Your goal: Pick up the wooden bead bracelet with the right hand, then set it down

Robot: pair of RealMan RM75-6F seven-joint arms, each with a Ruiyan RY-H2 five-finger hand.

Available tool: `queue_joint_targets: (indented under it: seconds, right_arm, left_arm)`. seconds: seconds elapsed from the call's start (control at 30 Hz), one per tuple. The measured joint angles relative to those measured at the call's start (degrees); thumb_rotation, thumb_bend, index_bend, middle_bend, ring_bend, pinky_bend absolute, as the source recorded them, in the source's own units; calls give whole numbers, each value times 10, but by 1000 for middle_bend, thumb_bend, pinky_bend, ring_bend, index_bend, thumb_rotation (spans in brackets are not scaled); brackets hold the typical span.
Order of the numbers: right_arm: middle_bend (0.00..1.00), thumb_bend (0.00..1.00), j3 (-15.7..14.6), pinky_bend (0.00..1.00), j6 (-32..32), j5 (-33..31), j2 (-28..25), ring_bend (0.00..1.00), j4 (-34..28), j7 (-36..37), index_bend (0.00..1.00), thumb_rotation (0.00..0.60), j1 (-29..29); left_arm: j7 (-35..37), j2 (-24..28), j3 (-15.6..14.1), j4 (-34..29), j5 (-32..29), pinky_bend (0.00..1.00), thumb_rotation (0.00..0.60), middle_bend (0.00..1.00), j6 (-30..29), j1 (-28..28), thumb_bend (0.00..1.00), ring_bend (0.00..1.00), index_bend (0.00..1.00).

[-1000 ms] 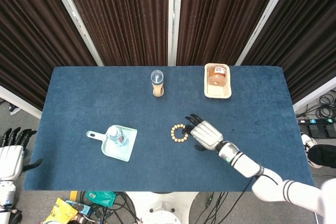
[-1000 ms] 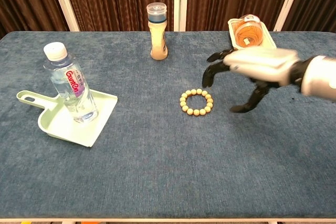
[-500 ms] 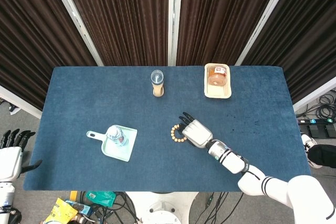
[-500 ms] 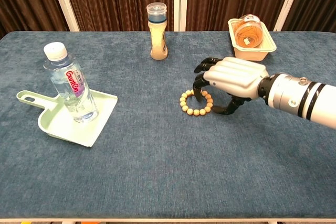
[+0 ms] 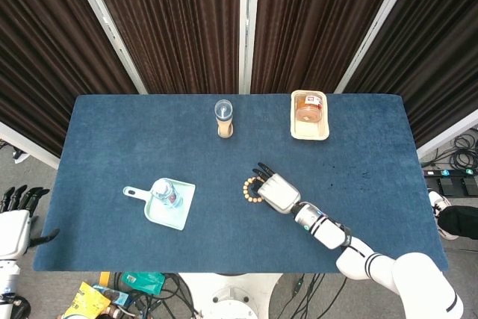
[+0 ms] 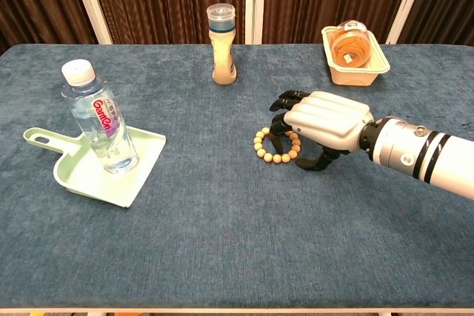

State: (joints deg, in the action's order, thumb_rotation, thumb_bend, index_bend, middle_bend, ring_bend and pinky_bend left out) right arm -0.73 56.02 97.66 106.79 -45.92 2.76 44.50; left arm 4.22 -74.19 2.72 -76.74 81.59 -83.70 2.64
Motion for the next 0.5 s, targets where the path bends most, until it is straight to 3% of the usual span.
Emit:
queue_joint_targets:
  seconds: [0.13,0.3,0.5]
  right_arm:
    - [363,242,-4,20,2,-2,13,125,23,4,536,600,0]
    - [446,337,-4,56,15,-8,25,197,46,14,714,600,-2]
    - [487,388,17,69,26,-40,12,223,19,86,773,600,-15]
  left_arm:
    - [6,-1,0,3,0,21,600,157,1,-1,41,57,195]
    - [14,-3,0,8,1,21,600,157,1,-1,41,57,196]
    - [21,-5,0,13,4,21,600,157,1,0,41,57,196]
